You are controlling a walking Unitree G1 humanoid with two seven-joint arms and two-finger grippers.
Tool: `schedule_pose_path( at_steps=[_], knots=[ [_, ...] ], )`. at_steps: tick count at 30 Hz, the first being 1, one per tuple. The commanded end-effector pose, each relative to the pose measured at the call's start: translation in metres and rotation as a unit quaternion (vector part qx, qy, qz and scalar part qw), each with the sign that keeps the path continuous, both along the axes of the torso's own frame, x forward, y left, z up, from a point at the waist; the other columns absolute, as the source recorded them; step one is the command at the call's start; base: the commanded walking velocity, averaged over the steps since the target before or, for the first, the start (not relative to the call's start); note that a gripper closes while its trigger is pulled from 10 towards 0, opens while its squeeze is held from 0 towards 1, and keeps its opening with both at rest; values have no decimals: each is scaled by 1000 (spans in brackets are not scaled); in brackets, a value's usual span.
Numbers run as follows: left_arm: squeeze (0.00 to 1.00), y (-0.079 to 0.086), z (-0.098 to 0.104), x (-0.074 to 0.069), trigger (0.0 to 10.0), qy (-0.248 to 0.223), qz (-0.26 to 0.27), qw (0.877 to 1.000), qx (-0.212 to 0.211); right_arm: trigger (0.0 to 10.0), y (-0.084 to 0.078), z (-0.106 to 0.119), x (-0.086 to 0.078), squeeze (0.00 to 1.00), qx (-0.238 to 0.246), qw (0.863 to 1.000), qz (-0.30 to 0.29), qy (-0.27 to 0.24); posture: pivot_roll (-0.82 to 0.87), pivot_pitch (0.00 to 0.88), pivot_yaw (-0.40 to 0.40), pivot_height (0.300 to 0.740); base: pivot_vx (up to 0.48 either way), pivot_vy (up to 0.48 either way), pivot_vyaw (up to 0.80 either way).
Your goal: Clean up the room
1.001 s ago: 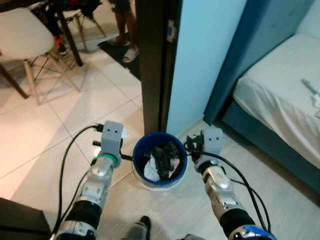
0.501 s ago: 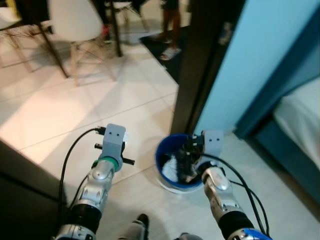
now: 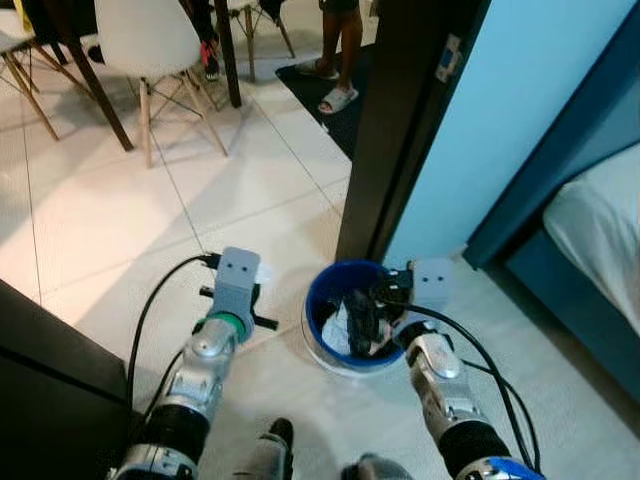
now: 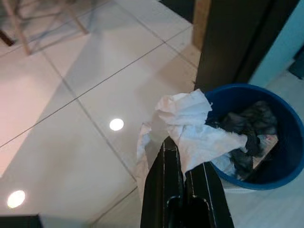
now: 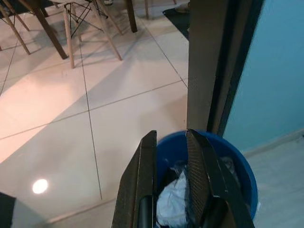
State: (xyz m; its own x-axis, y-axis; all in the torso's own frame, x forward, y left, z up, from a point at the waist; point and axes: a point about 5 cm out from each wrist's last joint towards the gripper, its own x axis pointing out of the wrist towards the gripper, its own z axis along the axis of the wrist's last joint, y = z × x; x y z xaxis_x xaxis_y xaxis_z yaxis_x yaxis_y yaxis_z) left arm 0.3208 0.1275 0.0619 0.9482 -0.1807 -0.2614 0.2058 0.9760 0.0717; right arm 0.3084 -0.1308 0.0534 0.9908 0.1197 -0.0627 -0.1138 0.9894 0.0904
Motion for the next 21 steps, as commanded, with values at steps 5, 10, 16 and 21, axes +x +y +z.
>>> schedule_pose_path(
  at_steps=[5,10,16,21],
  knots=[
    [0,-6,-4,0,10000,16,-7,1000,-1,10000,-7,-6,-5,0,6,1000,-17,13,29,102,81,740,0,-480,0],
    [0,-4,-5,-1,10000,33,0,999,-26,10000,-8,-5,-4,0,7,1000,-17,13,28,100,81,740,0,274,0],
    [0,0,-6,0,10000,33,13,999,-21,10000,-8,-4,-3,0,6,1000,-16,14,32,97,78,740,0,443,0],
    [0,-1,-6,3,10000,35,6,999,-5,10000,-8,-3,-2,0,7,1000,-18,13,23,93,80,740,0,74,0]
  ],
)
